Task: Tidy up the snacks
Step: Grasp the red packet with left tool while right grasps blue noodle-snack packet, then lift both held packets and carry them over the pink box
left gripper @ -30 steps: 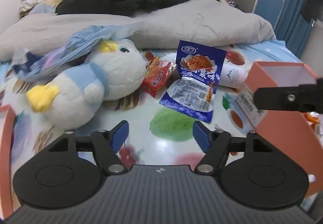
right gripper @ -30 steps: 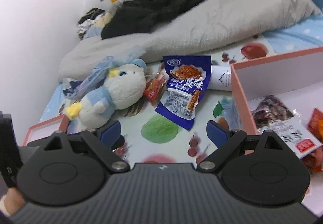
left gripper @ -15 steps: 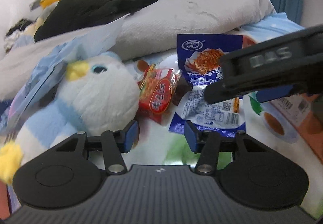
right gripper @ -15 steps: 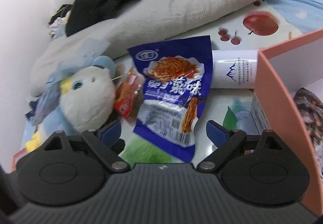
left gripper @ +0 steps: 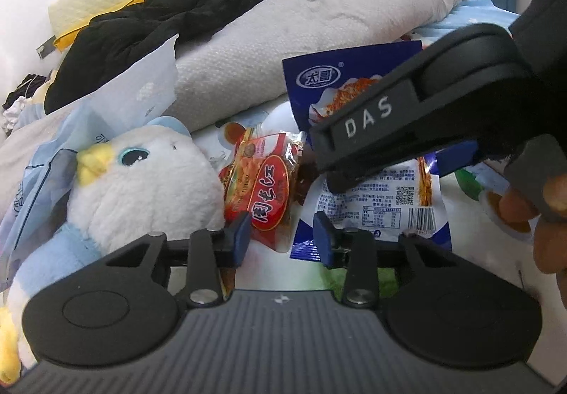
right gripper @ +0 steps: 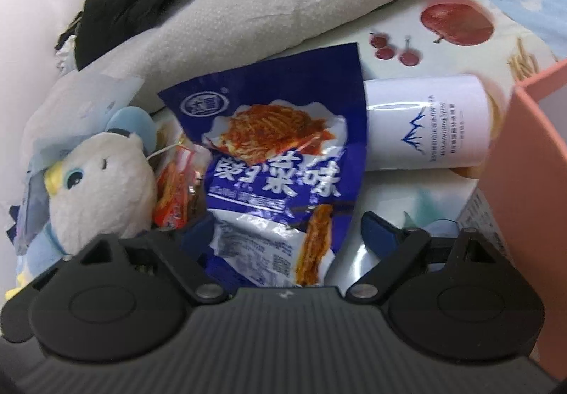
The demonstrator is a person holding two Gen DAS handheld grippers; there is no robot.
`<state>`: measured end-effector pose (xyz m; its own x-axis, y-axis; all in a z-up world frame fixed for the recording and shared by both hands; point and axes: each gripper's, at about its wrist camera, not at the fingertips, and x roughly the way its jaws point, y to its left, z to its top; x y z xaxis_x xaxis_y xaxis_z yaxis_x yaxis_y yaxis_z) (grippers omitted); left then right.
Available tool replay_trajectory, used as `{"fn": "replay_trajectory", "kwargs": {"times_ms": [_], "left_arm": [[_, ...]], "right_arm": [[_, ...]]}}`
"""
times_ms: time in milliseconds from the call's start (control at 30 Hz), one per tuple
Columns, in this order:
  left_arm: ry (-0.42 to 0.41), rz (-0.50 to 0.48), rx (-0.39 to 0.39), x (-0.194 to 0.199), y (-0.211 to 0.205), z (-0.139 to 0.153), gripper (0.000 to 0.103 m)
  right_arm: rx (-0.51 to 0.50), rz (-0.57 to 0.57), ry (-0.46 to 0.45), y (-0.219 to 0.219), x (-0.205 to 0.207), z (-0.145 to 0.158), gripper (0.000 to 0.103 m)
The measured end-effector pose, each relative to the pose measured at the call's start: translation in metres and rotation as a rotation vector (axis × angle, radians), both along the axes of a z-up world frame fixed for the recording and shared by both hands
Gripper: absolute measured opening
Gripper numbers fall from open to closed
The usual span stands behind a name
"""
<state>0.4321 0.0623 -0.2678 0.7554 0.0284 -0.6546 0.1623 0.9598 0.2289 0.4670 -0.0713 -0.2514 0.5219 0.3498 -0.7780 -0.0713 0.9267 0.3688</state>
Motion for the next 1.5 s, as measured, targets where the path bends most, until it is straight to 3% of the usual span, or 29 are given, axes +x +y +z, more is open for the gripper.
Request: {"fn": "replay_trajectory", "kwargs": {"times_ms": [167, 333, 667, 933, 1067, 1500], "left_arm": [[-0.01, 0.003, 0.004, -0.004, 0.002, 0.002, 0.044], [-0.023, 0.002, 0.028, -0.004, 0.002, 0.005, 0.044], [-0.031, -0.015, 0.095, 0.012, -0.011, -0.007, 0.044], [-0.013, 0.032, 0.146, 0.026, -0.014, -0.017, 0.044], [-0.005, 0.03, 0.164, 0.025, -0.016, -0.017, 0.024], [0.0, 0.075, 0.078, -0.006, -0.019, 0.012, 0.014]], "right_arm": [[-0.031, 0.006, -0.023, 0.004, -0.004, 0.008, 0.058], [-0.069, 0.008, -0.036, 0.003, -0.01, 0.016, 0.05], [-0.141, 0.013, -0.08, -0.004, -0.027, 0.031, 0.049], [-0.147, -0.001, -0.064, -0.013, -0.03, 0.029, 0.048], [-0.148, -0.001, -0.063, -0.014, -0.034, 0.03, 0.048], [-0.157, 0.045, -0.067, -0.022, -0.07, 0.052, 0.048]]}}
